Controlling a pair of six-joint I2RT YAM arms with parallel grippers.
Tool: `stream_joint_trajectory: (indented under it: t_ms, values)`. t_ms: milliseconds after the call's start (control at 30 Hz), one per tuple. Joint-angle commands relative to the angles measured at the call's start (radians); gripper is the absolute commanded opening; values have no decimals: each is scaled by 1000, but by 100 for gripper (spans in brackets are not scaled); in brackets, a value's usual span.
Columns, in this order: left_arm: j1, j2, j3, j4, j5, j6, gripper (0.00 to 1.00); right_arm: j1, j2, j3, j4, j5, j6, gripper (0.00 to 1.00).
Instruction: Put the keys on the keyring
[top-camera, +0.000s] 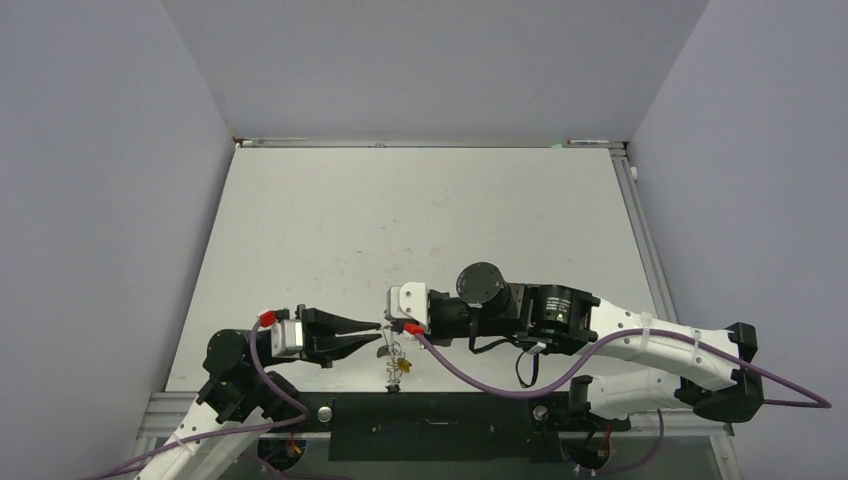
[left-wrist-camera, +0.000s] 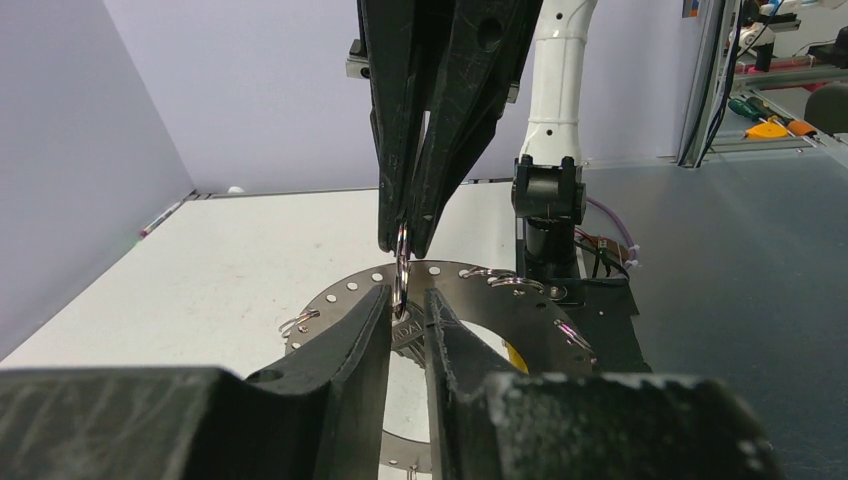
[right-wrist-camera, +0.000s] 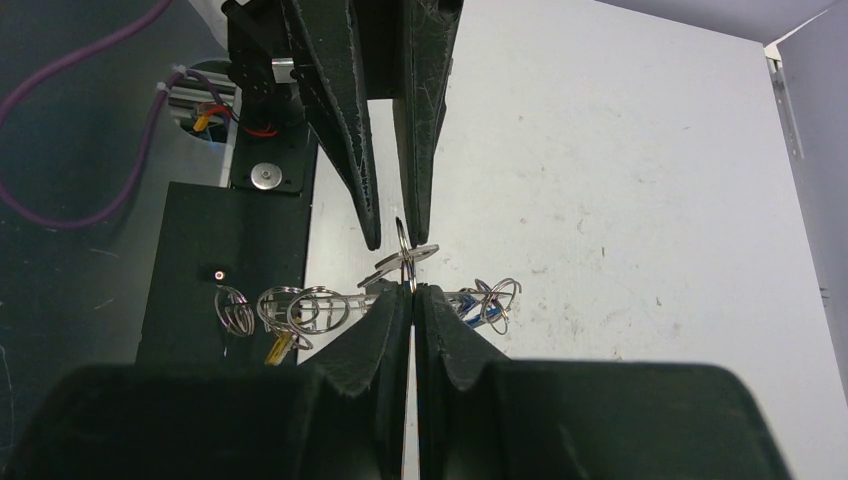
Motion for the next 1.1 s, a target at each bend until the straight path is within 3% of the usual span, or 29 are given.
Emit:
stream_joint_trajectory:
  t_ms: [0, 167, 367, 600, 1067]
  values:
    - [1, 7, 3, 40, -4, 3, 12, 0, -3, 24, 71, -28, 8, 5]
    - [2, 10, 6, 30, -12, 14, 0, 0, 0, 25, 69, -41, 9, 5]
    - [1, 5, 19, -15, -52, 44, 0, 1, -7, 10, 99, -40, 19, 5]
    - [0, 5, 18, -13, -41, 42, 0, -1, -94, -111, 324, -5, 78, 5]
    - [-4, 12, 15, -8, -31, 40, 0, -10, -137, -183, 493, 10, 128, 5]
